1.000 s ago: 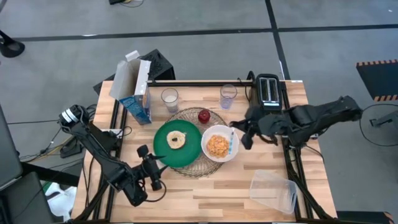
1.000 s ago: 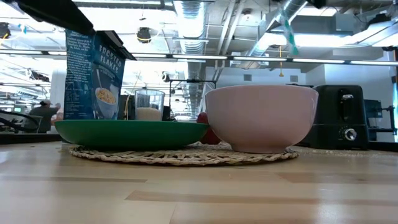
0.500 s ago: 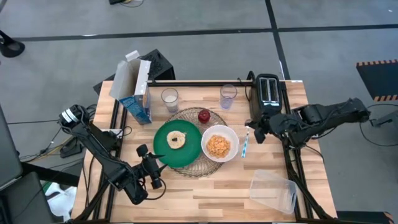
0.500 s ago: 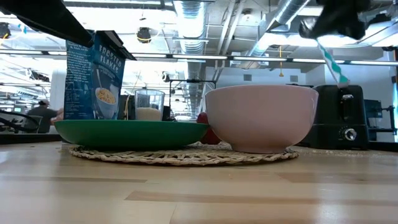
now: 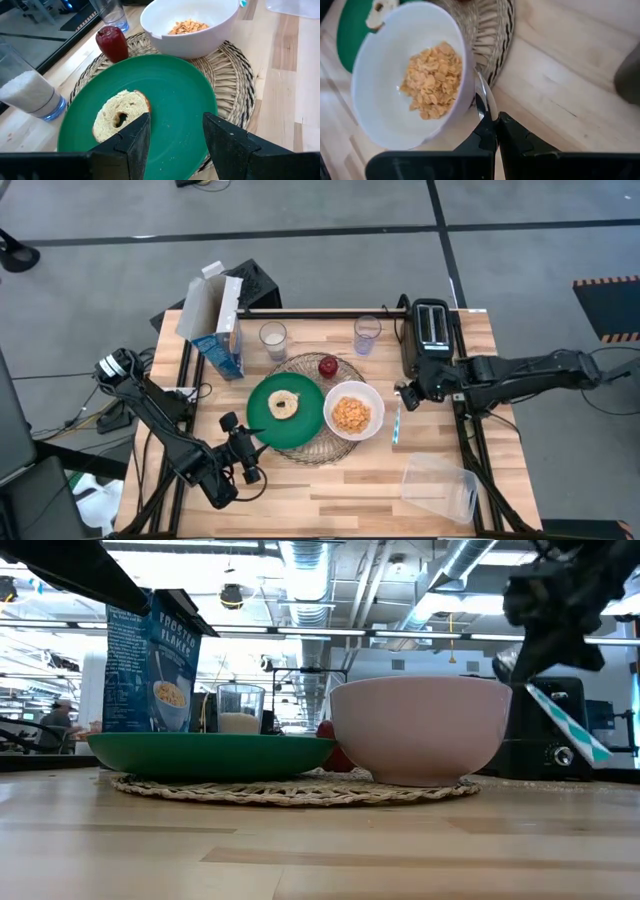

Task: Arrange a breakfast setting
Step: Put the blue patterned spoon to the right of the white bowl

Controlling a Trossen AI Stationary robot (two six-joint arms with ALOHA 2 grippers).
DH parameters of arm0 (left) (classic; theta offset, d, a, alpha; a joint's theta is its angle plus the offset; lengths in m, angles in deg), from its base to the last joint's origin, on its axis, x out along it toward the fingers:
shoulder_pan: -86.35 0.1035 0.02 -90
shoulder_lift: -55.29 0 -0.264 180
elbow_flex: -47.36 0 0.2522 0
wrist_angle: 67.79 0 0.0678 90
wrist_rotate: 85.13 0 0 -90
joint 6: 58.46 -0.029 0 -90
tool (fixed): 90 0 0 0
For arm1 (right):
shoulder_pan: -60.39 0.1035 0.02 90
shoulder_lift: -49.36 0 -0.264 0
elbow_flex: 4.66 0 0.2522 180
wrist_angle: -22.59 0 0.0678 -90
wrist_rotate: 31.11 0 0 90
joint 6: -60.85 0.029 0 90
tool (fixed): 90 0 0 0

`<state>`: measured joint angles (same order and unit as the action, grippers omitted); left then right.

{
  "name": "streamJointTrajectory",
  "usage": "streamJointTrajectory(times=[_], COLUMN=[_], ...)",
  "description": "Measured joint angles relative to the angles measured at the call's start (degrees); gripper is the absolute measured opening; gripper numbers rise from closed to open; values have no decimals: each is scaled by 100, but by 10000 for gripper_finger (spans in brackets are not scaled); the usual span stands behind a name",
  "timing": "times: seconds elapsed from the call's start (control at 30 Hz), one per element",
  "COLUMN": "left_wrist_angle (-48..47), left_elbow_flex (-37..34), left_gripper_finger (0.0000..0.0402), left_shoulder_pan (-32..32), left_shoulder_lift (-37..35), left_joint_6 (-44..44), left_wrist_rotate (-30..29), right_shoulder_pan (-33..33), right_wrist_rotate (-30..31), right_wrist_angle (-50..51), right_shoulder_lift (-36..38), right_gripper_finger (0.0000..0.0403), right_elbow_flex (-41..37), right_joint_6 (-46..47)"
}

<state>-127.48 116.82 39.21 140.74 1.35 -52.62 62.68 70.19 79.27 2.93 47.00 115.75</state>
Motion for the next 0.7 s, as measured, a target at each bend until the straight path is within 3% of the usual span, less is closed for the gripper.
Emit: streamJointTrajectory(times=[0.33,0.7], left_wrist_angle=[1,4], left_elbow_flex=[0,0], left_gripper_finger=[171,171], left_shoulder_pan=[0,2], left_shoulder_lift=[0,0], left_joint_6=[-40,-44], left_wrist_rotate=[26,23], right_shoulder_pan=[-823,-995], right_wrist_rotate=[-936,-1336], right_wrist_angle=[-997,-1964], right_shoulder_lift=[-2,-260], right_gripper_finger=[29,29], right_elbow_flex=[-917,-1604], right_joint_6=[-286,-147])
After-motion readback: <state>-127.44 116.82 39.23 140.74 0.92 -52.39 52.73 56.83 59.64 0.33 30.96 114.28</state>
